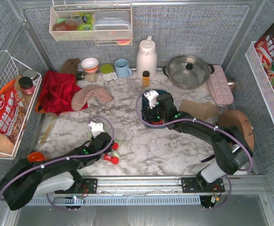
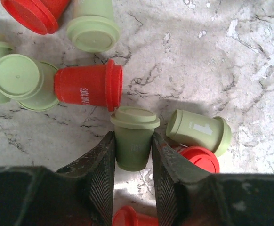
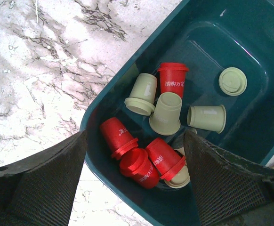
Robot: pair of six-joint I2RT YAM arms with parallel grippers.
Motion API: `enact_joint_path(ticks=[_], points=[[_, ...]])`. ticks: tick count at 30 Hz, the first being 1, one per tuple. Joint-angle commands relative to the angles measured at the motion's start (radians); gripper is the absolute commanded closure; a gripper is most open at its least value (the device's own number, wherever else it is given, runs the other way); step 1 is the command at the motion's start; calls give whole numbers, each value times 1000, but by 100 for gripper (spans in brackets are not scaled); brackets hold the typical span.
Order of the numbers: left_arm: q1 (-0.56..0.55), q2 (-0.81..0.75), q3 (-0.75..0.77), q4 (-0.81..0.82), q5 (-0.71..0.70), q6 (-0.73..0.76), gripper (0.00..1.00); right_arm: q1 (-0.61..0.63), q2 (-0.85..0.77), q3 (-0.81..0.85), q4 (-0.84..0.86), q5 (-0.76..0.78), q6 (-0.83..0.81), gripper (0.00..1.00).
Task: Mix the coffee capsules in the storage basket
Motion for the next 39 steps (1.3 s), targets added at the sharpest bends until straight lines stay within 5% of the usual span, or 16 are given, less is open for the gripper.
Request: enact_joint_path(ticks=[1, 6, 11, 19, 25, 39], points=[[2, -39, -4, -23, 60, 25, 62, 0, -3, 13, -8, 6, 21, 13], [2, -180, 9, 42, 152, 157, 64, 0, -31, 38, -36, -36, 107, 13], [2, -306, -52, 328, 267, 342, 64, 13, -85, 66, -73, -154, 259, 14], [2, -216, -70, 703, 293, 538, 63, 66, -189, 84, -137, -273, 422, 16], [-2, -89, -27, 798, 369, 577, 61, 122, -180, 135, -151, -318, 468, 28], [-22, -7, -14, 870, 418, 589, 60, 161, -28, 187, -140, -389, 505, 35]])
